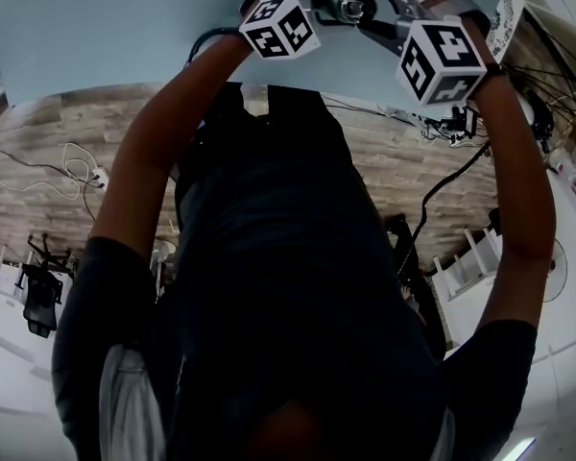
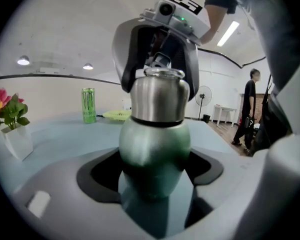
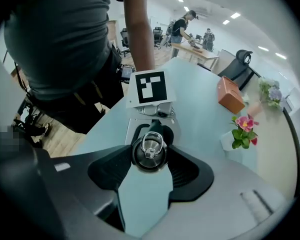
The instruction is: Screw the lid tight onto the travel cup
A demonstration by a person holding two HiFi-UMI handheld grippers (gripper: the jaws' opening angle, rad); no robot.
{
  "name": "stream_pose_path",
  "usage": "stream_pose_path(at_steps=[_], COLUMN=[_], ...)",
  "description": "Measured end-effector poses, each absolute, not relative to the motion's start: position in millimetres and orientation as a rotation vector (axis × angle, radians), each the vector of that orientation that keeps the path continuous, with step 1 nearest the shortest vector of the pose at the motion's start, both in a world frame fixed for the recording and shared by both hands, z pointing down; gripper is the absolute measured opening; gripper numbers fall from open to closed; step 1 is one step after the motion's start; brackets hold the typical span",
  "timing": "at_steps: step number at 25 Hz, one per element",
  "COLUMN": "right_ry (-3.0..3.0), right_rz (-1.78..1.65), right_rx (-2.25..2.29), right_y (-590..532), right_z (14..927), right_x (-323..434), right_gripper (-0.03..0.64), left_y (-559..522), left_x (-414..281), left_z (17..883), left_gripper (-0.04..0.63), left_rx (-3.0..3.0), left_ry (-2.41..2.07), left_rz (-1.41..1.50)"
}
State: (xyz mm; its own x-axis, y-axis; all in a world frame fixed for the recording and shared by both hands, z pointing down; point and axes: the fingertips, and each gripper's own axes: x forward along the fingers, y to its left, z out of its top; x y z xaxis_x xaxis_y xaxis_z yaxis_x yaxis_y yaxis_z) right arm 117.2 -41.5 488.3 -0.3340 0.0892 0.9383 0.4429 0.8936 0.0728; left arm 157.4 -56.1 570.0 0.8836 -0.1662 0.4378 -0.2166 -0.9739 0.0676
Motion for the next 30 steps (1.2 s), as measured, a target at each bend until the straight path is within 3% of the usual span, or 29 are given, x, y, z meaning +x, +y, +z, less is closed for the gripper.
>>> stream_pose_path(at_steps=[9,13,15,16,30], right_ry=[-2.071,-2.137,-2.091,-2.053,-2.089], right_rz=[-0.053,0.363,0.577,0.611,0.708], right_rx=[0.167,0.639,0.838,0.869,0.985], right_y=[-51.6,-56.4,-46.2,-35.1,-20.5], right_z=[489.1,488.8,499.4,509.7,515.8], right_x=[122.6,130.3,140.4,143.4,120.3], right_gripper=[0.227,0.219,0.167,-0.002,0.000], left_y=[-57.2,-58.0,-58.0,-58.0,-58.3], left_x=[160.0,160.4,158.7,158.2,156.6], left_z=[570.9,570.4,569.3,569.1,571.8], left_gripper=[0.425,0.425,0.425,0.424,0.426], left_rx=[2.938,2.937,2.935,2.933,2.948], left_ry=[-0.290,-0.298,-0.307,-0.311,-0.257], left_rz=[0.666,0.669,0.673,0.675,0.720])
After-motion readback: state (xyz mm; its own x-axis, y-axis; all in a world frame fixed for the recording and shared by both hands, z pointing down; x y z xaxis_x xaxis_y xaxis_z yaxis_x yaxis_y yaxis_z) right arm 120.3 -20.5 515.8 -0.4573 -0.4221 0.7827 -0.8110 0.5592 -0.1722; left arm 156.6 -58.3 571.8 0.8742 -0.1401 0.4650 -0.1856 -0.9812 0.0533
